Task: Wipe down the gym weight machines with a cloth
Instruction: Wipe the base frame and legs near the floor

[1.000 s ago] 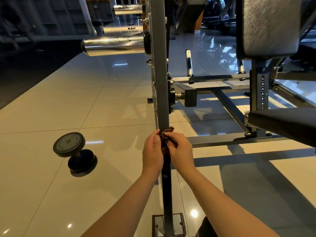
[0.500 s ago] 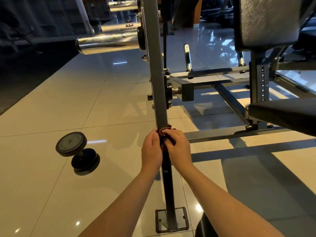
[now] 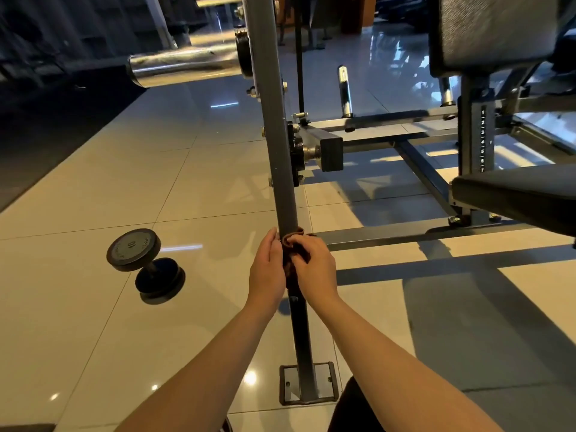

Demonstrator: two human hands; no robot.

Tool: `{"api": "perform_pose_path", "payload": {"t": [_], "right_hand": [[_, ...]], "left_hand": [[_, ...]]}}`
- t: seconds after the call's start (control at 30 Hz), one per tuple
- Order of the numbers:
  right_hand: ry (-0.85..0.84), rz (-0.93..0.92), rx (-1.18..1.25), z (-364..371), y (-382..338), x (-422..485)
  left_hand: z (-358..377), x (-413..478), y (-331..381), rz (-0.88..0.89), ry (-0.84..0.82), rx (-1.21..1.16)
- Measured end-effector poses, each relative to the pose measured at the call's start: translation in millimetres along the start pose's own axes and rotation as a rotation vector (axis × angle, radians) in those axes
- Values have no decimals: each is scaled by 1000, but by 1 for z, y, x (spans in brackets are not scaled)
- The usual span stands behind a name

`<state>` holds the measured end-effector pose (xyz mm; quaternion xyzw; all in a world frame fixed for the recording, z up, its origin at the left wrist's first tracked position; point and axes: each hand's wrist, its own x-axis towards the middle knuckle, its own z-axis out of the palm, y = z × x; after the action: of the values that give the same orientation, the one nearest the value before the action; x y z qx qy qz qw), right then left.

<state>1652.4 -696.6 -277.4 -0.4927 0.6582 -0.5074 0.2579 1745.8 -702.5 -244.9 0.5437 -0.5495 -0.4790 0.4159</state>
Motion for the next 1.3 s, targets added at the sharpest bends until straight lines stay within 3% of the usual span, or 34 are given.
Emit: {"api": "perform_pose_path", "payload": {"t": [0.1,0.23,0.47,0.63,0.7,0.77,0.83,0.93,1.17,1.3], "right_hand": [[-32,100,-40,-4,5,-9],[49,45,120,-15,-20,-18],[-74,166,376,-17,-24,-41],[-197,163,286,2,-23,-55],[-110,130,203,13,-23,-56],[78,114,129,21,-16,-54],[209,175,111,25,-8,-52],[191,284,122,30,-1,-53],[248,310,102,46,-9,-54],[304,358,64,56,-15,-59]], "left_hand": [[0,-2,3,-22,-15,44],[-9,-12,13,-32,-67,0],[-14,-41,-7,29,-168,-19],[-39,-34,-35,94,-101,-21],[-49,-25,-42,103,-83,-9],[-55,-13,-47,118,-38,-31],[-62,4,-53,113,41,-47],[-67,28,-61,93,105,-117],[-48,51,-59,160,-283,-197],[-44,48,-83,134,-296,-193]]}}
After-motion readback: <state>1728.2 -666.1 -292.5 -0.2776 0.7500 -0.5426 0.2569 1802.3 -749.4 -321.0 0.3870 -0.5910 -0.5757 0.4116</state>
